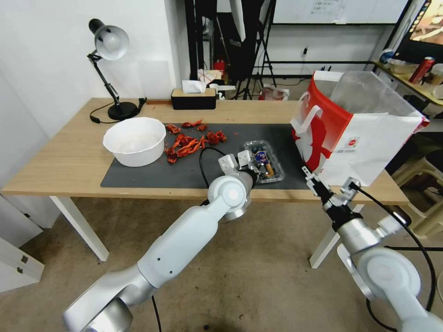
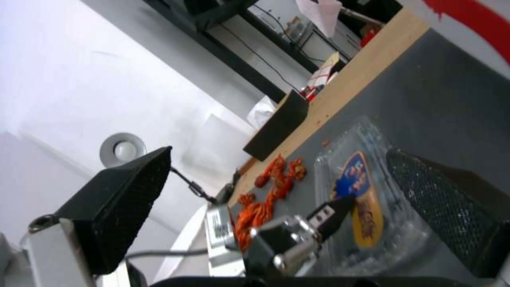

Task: Close the takeout container lid, then place the container into the takeout bag.

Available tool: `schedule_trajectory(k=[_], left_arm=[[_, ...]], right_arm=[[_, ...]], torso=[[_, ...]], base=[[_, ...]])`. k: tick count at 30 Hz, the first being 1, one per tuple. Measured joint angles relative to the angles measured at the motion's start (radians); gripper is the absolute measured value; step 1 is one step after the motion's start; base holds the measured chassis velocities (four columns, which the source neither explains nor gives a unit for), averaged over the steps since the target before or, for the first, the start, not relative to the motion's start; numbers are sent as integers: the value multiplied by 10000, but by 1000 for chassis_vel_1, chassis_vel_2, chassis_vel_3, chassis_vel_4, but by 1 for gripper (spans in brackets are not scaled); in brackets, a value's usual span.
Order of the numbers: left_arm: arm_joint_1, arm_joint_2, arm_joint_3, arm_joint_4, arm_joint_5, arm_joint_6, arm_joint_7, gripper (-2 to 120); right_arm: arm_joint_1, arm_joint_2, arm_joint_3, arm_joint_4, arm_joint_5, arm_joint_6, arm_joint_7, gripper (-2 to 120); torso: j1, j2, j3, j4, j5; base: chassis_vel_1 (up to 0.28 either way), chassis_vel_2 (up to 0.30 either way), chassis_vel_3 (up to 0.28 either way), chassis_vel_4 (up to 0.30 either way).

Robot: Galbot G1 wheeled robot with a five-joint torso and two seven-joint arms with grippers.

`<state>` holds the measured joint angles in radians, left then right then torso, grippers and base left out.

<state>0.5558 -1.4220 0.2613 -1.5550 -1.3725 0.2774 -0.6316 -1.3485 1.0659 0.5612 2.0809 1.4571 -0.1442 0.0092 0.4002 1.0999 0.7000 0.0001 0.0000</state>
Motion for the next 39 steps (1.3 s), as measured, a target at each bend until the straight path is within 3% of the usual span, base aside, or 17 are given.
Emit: schedule_trajectory(k=[9, 20, 39], left_arm=[[-14, -78, -57, 40, -25, -16, 12, 0], [-1, -38, 5, 67, -22, -47, 47, 0], [-13, -84, 127, 106, -64, -94, 80, 0]], right_arm=[[1083, 16, -140, -230, 432, -372, 1179, 100], [2224, 22, -230, -275, 1020, -1725, 3420, 100], [3770, -213, -1021, -1354, 406, -3087, 4640, 100]], torso=[[0, 0, 0, -2, -1], [-3, 0, 1, 0, 0], [-2, 0, 0, -1, -1]], base=[[0, 0, 0, 0], [0, 0, 0, 0], [0, 0, 0, 0]])
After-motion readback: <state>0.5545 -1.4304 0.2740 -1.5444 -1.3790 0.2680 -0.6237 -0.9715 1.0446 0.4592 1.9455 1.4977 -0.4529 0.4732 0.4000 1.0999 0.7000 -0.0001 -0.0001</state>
